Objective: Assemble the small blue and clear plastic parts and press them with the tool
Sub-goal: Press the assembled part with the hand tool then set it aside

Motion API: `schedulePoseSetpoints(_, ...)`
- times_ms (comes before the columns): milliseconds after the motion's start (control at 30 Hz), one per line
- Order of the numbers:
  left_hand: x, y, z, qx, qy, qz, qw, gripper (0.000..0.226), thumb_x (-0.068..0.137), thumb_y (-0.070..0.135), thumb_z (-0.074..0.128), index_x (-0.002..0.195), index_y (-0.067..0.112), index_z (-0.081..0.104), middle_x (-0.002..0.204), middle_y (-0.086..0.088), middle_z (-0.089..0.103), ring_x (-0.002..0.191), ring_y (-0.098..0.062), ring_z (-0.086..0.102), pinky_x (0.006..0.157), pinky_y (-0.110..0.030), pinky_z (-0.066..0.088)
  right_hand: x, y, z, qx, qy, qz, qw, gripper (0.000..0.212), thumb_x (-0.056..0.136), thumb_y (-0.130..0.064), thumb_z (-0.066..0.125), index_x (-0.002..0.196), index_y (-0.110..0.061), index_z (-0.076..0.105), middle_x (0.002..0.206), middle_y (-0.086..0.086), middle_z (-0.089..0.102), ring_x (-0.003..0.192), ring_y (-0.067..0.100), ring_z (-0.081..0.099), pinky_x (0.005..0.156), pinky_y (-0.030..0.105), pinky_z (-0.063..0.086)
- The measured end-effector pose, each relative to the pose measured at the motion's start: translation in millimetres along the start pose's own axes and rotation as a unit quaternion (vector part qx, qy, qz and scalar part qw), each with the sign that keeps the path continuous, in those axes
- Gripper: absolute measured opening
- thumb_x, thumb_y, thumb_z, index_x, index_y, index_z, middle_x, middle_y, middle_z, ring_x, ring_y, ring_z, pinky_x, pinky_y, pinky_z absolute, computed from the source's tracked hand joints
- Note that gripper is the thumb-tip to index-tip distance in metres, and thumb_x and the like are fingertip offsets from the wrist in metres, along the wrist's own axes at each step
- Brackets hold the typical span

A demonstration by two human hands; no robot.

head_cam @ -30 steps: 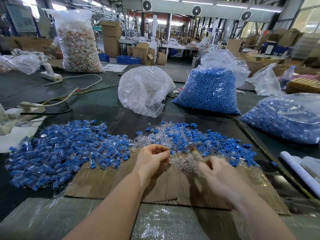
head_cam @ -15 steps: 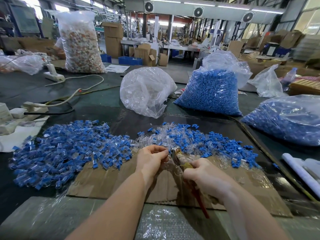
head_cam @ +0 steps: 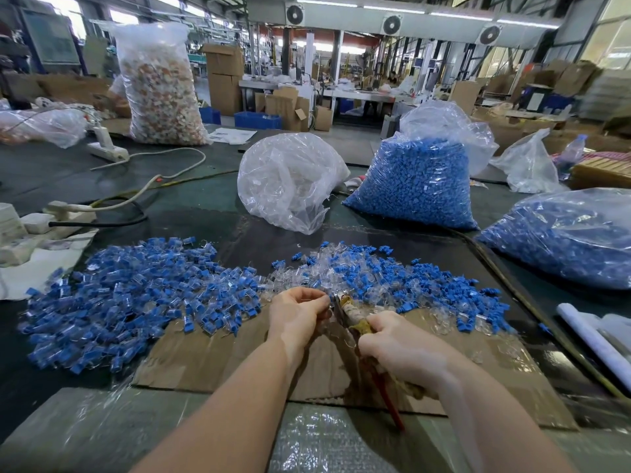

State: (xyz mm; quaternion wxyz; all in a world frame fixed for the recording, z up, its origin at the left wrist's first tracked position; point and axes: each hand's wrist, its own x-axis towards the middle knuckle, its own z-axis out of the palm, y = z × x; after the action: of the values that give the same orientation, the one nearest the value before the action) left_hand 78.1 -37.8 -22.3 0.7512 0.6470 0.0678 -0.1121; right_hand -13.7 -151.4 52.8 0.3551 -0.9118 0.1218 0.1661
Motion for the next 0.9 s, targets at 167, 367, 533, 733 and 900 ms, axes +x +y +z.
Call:
schedulePoseSetpoints(167, 1, -2, 0, -0.003, -0.003, 0.002, 1.0, 0.009, 0.083, 0.0, 0.065, 0.078, 0.008, 0.066, 0.067, -0.01, 0.066, 0.055, -0.014, 0.061, 0.047, -0.022, 0.047, 8, 3, 5, -0.026, 0.028, -0.025, 0.999, 0.02, 0.091, -0.015, 0.043, 0.071, -0.019, 0.041, 0.074, -0.003, 0.048, 0.059, 0.009, 0.044, 0.051, 0.024, 0.032)
schedulePoseSetpoints(367, -2, -1, -2, 0.01, -0.006, 0.013, 1.0, 0.006, 0.082, 0.002, 0.066, 0.082, 0.008, 0.068, 0.069, -0.008, 0.067, 0.058, -0.015, 0.064, 0.052, -0.025, 0.049, 23, 7, 15, -0.053, 0.063, -0.012, 0.997, 0.009, 0.096, -0.02, 0.043, 0.093, -0.016, 0.05, 0.091, 0.0, 0.053, 0.073, 0.011, 0.051, 0.066, 0.026, 0.045)
schedulePoseSetpoints(533, -4, 0, -2, 0.02, -0.011, 0.021, 1.0, 0.007, 0.082, 0.003, 0.066, 0.081, 0.01, 0.068, 0.071, -0.009, 0.068, 0.059, -0.014, 0.066, 0.053, -0.024, 0.051, 26, 12, 20, -0.077, 0.088, -0.003, 0.993, 0.015, 0.096, -0.023, 0.044, 0.109, -0.017, 0.049, 0.107, 0.002, 0.055, 0.096, 0.018, 0.056, 0.089, 0.037, 0.048)
schedulePoseSetpoints(733, -4, 2, -3, 0.031, -0.012, 0.018, 0.999, 0.007, 0.084, 0.003, 0.065, 0.085, 0.009, 0.067, 0.078, -0.011, 0.069, 0.065, -0.016, 0.067, 0.058, -0.026, 0.055, 23, 15, 18, -0.037, 0.098, -0.031, 0.994, 0.008, 0.094, -0.031, 0.051, 0.091, -0.024, 0.05, 0.082, -0.012, 0.048, 0.073, 0.002, 0.051, 0.066, 0.019, 0.045)
schedulePoseSetpoints(900, -4, 14, -12, 0.036, 0.014, 0.052, 0.998, 0.005, 0.087, 0.003, 0.061, 0.085, 0.007, 0.063, 0.067, -0.005, 0.063, 0.056, -0.017, 0.057, 0.048, -0.025, 0.046, 15, 24, 10, 0.057, 0.142, -0.049, 0.987, 0.013, 0.086, -0.03, 0.063, 0.091, -0.02, 0.056, 0.085, -0.002, 0.062, 0.071, 0.01, 0.06, 0.062, 0.023, 0.049)
